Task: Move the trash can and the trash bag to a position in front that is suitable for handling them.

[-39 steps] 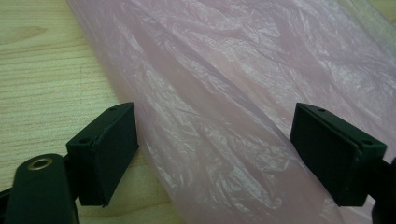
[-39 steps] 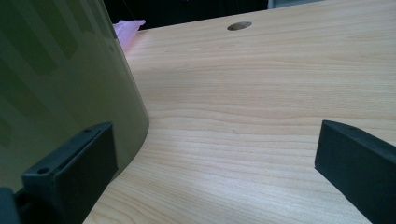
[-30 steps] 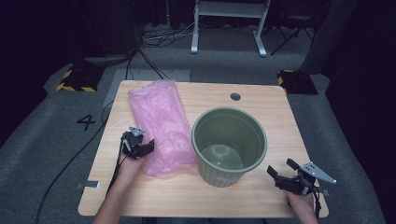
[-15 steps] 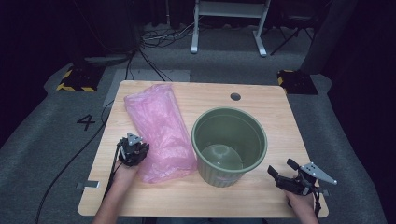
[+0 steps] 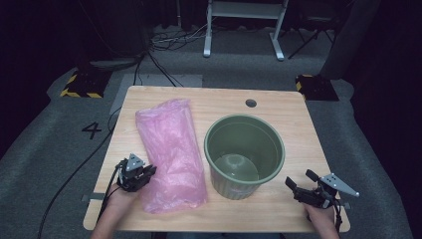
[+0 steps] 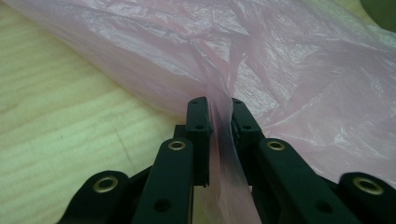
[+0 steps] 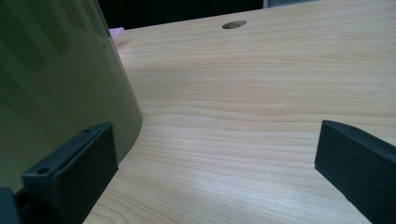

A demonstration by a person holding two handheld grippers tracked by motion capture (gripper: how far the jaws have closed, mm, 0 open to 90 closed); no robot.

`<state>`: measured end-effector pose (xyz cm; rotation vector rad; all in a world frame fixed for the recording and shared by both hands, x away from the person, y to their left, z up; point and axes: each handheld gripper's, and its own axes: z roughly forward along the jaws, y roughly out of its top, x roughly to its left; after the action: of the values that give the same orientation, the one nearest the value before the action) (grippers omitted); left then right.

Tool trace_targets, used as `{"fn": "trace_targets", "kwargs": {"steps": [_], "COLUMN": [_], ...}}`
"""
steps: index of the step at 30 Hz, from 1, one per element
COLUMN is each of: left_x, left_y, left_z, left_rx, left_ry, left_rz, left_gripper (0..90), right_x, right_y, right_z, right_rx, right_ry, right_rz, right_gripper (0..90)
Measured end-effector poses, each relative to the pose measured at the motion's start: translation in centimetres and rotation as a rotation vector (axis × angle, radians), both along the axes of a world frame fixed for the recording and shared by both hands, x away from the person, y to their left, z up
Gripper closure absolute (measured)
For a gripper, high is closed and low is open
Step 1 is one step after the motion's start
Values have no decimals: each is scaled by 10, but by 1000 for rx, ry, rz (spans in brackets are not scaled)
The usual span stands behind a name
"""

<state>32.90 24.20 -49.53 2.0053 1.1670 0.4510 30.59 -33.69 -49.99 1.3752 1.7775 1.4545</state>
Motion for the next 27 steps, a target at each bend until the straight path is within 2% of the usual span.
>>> {"fn": "trace_targets", "kwargs": {"steps": [4, 5, 14, 22, 25, 27], "left_x": [-19, -19, -49, -67, -68, -68], "left_y": [5, 5, 15, 20, 21, 22], "left_z": [-2, -2, -6, -5, -4, -5], "left_rx": [-12, -12, -30, -64, -72, -79], "left_ry": [5, 5, 4, -2, -9, 0], "left_rz": [-19, -19, -33, -27, -27, -22], "left_gripper": [811, 811, 803, 803, 803, 789], "right_x": [0, 0, 0, -1, -1, -1], "right_y": [0, 0, 1, 1, 2, 1], "right_z": [0, 0, 0, 0, 0, 0], "right_rx": [2, 2, -10, -13, -15, -15], "right_ry": [1, 1, -2, -4, -5, -6], "right_rz": [0, 0, -3, -5, -6, -6], "right_gripper": [0, 0, 0, 0, 0, 0]}}
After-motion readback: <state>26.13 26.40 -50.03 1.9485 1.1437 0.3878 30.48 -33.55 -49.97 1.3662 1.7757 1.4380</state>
